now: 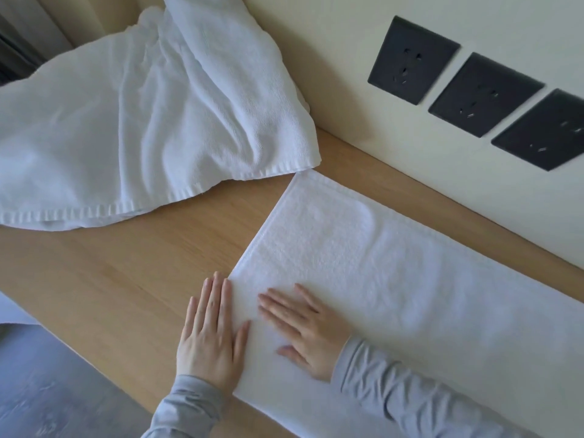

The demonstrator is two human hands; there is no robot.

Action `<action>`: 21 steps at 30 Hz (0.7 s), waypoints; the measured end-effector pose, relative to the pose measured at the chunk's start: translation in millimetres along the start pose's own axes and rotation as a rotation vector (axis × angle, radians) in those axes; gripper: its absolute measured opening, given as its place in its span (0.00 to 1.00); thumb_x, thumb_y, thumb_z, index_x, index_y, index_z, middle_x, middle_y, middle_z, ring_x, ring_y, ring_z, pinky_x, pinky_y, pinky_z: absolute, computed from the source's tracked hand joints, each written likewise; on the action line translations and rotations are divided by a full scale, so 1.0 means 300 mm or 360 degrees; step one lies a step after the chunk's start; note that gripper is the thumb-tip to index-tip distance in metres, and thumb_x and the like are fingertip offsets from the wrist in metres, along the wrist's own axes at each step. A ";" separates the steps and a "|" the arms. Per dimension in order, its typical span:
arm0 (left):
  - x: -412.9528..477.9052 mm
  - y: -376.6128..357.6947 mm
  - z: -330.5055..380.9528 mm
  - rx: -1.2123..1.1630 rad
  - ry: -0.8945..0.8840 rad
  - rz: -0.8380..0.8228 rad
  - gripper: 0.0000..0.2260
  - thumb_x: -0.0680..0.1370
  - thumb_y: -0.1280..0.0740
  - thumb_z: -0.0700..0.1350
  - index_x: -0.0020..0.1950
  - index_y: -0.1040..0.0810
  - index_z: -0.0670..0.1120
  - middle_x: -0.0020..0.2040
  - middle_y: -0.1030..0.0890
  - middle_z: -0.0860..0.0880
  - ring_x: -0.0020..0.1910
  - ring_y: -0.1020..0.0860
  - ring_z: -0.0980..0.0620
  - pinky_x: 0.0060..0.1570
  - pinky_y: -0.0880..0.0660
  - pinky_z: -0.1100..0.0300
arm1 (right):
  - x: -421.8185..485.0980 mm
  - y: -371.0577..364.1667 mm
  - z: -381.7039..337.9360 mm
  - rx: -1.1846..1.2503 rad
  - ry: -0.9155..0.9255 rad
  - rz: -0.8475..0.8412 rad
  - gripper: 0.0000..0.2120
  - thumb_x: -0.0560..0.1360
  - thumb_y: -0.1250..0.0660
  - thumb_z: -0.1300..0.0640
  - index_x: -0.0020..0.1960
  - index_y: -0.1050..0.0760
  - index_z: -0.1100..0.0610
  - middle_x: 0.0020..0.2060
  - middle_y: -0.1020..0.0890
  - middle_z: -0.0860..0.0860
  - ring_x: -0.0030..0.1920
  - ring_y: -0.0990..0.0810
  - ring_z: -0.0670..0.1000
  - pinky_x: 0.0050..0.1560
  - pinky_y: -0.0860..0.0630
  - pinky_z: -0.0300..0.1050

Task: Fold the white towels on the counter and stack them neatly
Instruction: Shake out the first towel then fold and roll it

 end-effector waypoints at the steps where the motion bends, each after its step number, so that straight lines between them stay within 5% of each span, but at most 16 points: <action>1: 0.002 -0.003 0.000 0.0010 0.0012 -0.0005 0.31 0.80 0.58 0.58 0.72 0.37 0.36 0.73 0.36 0.40 0.71 0.37 0.43 0.72 0.52 0.55 | -0.014 0.011 0.053 -0.0002 -0.0044 -0.0007 0.28 0.79 0.48 0.45 0.74 0.41 0.57 0.74 0.39 0.53 0.75 0.45 0.53 0.71 0.43 0.63; 5: 0.003 -0.012 -0.002 0.0060 0.0029 -0.0017 0.32 0.80 0.59 0.58 0.74 0.40 0.38 0.74 0.39 0.42 0.73 0.40 0.44 0.73 0.52 0.54 | -0.126 0.078 0.398 -0.0052 -0.0619 -0.0010 0.29 0.79 0.55 0.43 0.74 0.41 0.58 0.74 0.38 0.54 0.74 0.41 0.57 0.70 0.40 0.64; 9: 0.003 -0.014 0.003 0.0077 0.0026 0.0003 0.32 0.80 0.59 0.59 0.74 0.41 0.38 0.75 0.40 0.43 0.74 0.42 0.44 0.73 0.52 0.53 | -0.243 0.092 0.614 -0.0062 -0.1176 -0.0017 0.33 0.77 0.62 0.40 0.76 0.49 0.57 0.76 0.45 0.51 0.76 0.48 0.50 0.76 0.52 0.53; 17: -0.005 0.006 0.042 0.0107 0.0036 0.0064 0.34 0.79 0.62 0.59 0.74 0.43 0.36 0.75 0.41 0.40 0.74 0.45 0.43 0.72 0.47 0.46 | -0.231 0.086 0.603 -0.0116 -0.1331 -0.0090 0.30 0.79 0.59 0.44 0.77 0.58 0.57 0.77 0.54 0.51 0.77 0.57 0.49 0.75 0.63 0.52; 21: -0.025 0.016 0.169 0.0062 -0.0153 0.0147 0.27 0.80 0.52 0.50 0.73 0.40 0.33 0.74 0.39 0.37 0.73 0.42 0.40 0.73 0.47 0.47 | -0.166 0.139 0.379 0.0071 -0.1172 0.0234 0.29 0.79 0.55 0.48 0.76 0.53 0.61 0.76 0.49 0.56 0.76 0.52 0.54 0.75 0.56 0.53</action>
Point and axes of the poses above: each hand's wrist, its own x-axis towards the middle knuckle, its own y-axis out of the back of the hand, z = x × y, the point moved 4 cm from there along x, towards the middle knuckle
